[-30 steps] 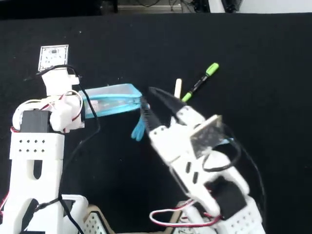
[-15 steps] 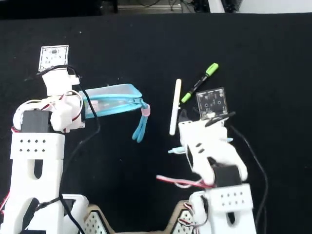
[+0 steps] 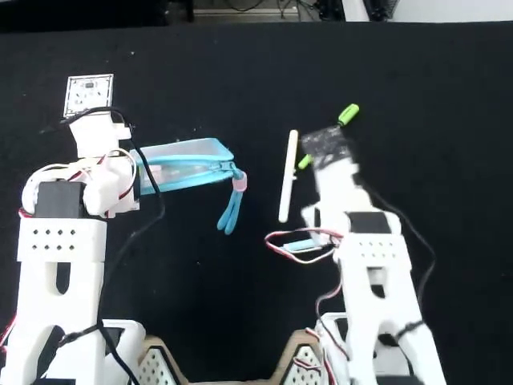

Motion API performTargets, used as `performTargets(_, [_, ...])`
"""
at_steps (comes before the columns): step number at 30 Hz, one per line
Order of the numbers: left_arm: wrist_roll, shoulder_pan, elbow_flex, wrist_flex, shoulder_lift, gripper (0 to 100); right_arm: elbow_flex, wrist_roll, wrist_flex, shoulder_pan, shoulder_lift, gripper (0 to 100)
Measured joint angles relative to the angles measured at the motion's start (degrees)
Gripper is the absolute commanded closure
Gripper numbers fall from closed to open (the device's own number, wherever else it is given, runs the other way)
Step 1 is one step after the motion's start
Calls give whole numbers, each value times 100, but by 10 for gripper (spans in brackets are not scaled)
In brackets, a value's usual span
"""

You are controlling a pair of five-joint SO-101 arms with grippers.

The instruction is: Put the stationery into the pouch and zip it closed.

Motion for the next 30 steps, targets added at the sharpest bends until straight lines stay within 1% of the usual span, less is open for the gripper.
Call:
performTargets(2, [0, 0, 0, 0, 0, 970, -9, 923, 237, -18, 202, 779])
performTargets(3, [0, 0, 0, 0, 0, 970, -9, 1266, 396, -70, 273, 753])
performTargets(5, [0, 0, 0, 0, 0, 970, -9, 1679, 712, -264, 352, 750])
performTargets(8, [0, 0, 0, 0, 0, 970, -9, 2022, 888, -633, 387, 775])
performTargets(13, [0, 0, 0, 0, 0, 970, -9, 2321, 905, -1152, 659, 776])
performTargets(17, [0, 0, 0, 0, 0, 970, -18, 2576, 879, -1222, 1169, 780])
performTargets(19, [0, 0, 0, 0, 0, 970, -18, 2646, 686, -1240, 1477, 784])
performTargets(22, [0, 0, 0, 0, 0, 970, -88, 2681, 264, -1231, 1943, 858])
performTargets(26, [0, 0, 0, 0, 0, 970, -448, 2708, 176, -985, 2303, 990])
performTargets(30, [0, 0, 0, 0, 0, 970, -826, 3077, 299, -659, 2391, 988])
